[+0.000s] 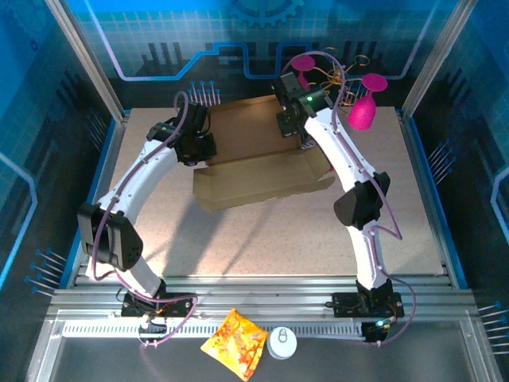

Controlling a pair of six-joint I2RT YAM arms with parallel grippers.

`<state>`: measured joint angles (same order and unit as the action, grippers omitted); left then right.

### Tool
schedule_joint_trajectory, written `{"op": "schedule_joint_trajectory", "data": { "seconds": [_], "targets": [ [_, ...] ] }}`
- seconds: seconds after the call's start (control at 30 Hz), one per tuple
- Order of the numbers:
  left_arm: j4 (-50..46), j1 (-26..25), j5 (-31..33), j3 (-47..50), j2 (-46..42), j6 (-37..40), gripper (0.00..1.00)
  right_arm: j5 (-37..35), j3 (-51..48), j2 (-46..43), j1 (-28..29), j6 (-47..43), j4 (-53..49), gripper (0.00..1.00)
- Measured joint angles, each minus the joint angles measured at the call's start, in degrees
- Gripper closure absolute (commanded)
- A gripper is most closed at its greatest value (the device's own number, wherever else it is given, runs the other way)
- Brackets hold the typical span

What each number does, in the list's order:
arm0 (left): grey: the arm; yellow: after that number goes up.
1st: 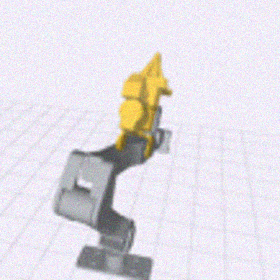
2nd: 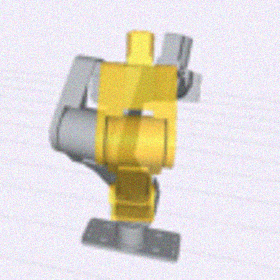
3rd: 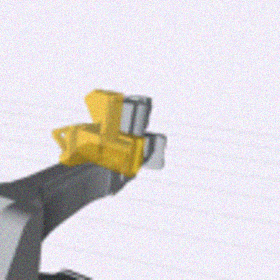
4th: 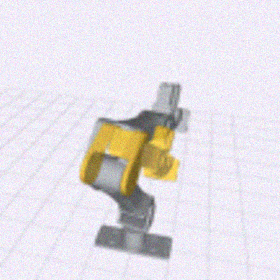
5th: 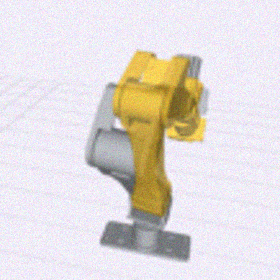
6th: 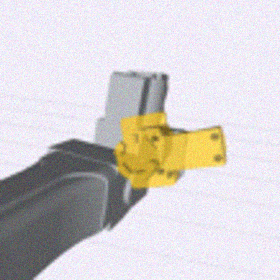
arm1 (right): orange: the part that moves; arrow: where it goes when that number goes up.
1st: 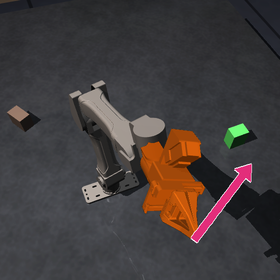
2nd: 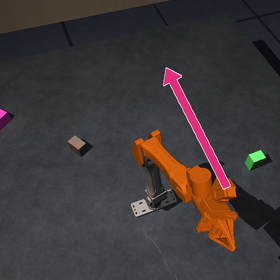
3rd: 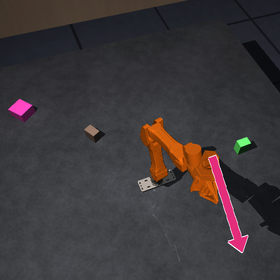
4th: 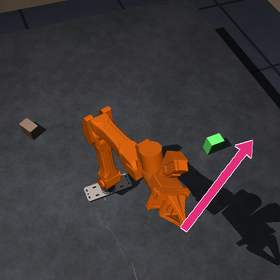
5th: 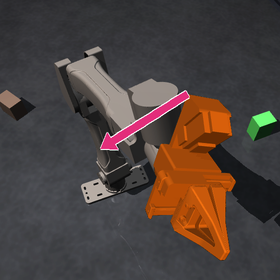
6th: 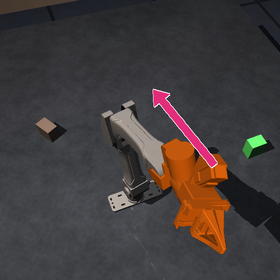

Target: Fold the paper box

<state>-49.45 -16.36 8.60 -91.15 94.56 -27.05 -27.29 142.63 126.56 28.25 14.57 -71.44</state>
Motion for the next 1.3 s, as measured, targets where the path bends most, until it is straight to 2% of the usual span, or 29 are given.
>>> {"op": "schedule_joint_trajectory", "data": {
  "seconds": [0.07,0.1,0.2,0.23,0.37,0.57,0.7,0.87,1.03,1.13,1.3],
  "targets": [
    [-0.5,0.0,0.3,-0.2,0.0,0.0,1.0,0.1,0.1,0.0,0.2,0.0,-0.2,1.0],
    [-0.8,0.0,0.4,-0.2,0.0,0.0,1.0,0.3,0.2,0.0,0.3,0.1,-0.3,0.92],
    [-1.5,0.0,0.9,-0.3,0.0,-0.3,1.0,1.5,0.5,0.0,0.2,0.8,-1.1,0.57],
    [-1.9,0.2,1.1,-0.3,0.0,-0.5,1.0,2.3,0.5,0.0,0.0,0.9,-1.6,0.49],
    [-3.2,1.3,1.2,-0.2,0.0,-1.8,1.0,6.8,3.0,0.0,-1.9,2.2,-4.2,0.34],
    [-1.9,3.0,-1.4,2.1,0.0,-4.1,1.0,14.7,4.3,-4.5,-4.0,5.8,-5.7,0.29],
    [-1.7,5.5,-2.0,5.4,0.0,-7.3,1.0,17.4,-0.5,-11.6,-4.5,10.3,-5.4,0.31],
    [-1.7,11.3,-2.4,9.4,0.0,-11.8,1.0,20.0,-14.4,-24.3,-7.5,18.6,-0.9,0.29],
    [-1.4,14.5,-2.6,10.5,0.0,-16.2,1.0,26.2,-34.1,-36.6,-8.7,28.3,9.7,0.29],
    [-1.2,15.0,-3.1,11.2,0.0,-18.4,1.0,30.1,-40.9,-38.5,-7.0,34.2,15.0,0.28],
    [-1.0,15.1,-3.7,11.7,0.5,-20.9,1.0,33.8,-53.1,-38.8,0.4,44.1,28.1,0.28]
  ]
}}
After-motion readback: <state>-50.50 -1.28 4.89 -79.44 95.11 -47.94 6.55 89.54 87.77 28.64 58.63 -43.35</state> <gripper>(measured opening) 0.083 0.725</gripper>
